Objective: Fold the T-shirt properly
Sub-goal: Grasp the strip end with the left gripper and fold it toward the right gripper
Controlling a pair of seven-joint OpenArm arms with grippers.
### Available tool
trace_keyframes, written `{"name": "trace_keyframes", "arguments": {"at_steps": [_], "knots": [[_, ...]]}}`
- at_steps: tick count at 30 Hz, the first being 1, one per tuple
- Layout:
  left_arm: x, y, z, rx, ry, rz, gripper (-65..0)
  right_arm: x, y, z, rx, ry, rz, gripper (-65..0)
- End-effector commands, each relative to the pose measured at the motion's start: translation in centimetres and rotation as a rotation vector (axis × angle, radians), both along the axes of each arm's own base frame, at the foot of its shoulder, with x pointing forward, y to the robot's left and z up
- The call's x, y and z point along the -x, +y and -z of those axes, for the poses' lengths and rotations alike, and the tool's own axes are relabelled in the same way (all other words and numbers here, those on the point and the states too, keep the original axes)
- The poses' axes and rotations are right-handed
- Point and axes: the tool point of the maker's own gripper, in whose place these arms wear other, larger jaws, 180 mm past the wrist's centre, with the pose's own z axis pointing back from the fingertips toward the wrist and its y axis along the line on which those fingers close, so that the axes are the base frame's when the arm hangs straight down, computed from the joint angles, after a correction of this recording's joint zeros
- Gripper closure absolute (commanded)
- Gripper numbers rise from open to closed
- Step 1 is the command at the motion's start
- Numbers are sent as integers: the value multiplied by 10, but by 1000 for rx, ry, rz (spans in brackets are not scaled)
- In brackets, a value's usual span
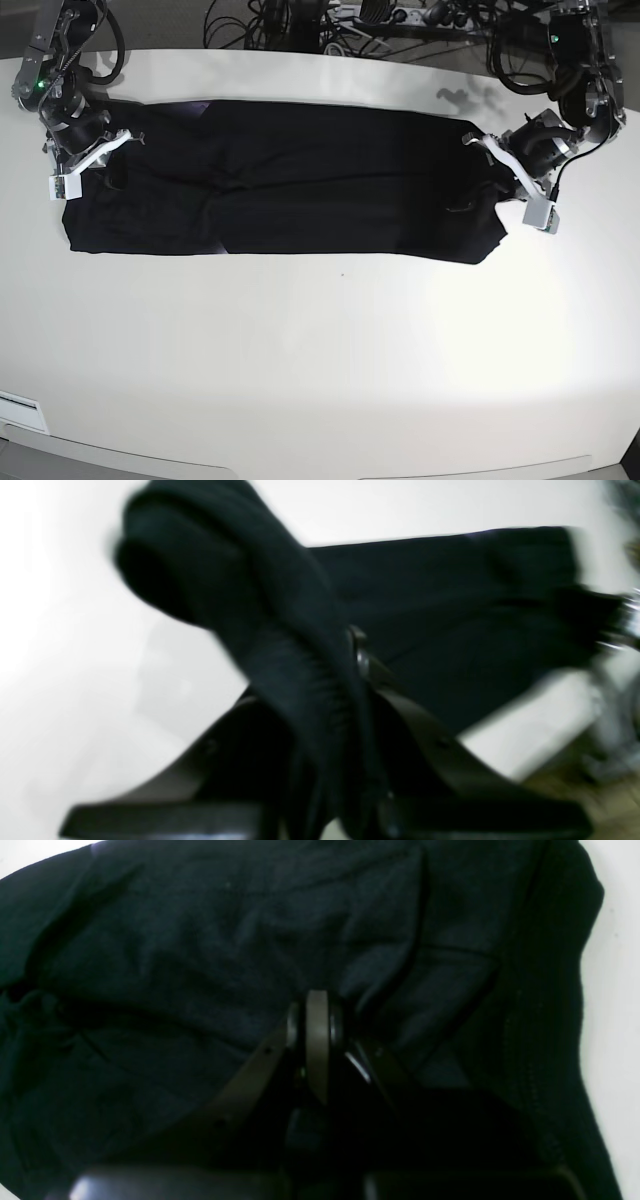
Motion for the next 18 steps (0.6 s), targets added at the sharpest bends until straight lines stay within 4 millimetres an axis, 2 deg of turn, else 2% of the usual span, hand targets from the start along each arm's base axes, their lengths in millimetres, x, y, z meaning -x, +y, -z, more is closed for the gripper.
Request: {"name": "trace_keyframes", "arguments": {"at_steps": [1, 6, 10, 18], "knots": [[0, -11, -21, 70, -70, 48, 0, 9, -8, 8, 43, 62, -5, 0], [19, -52, -49, 294, -125, 200, 0, 12, -7, 10, 43, 81, -9, 0], [21, -75, -57, 388, -162, 221, 0, 15, -7, 12, 43, 98, -12, 0], [10, -113, -41, 341, -179, 186, 0, 19, -6, 14, 34, 121, -16, 0]]}}
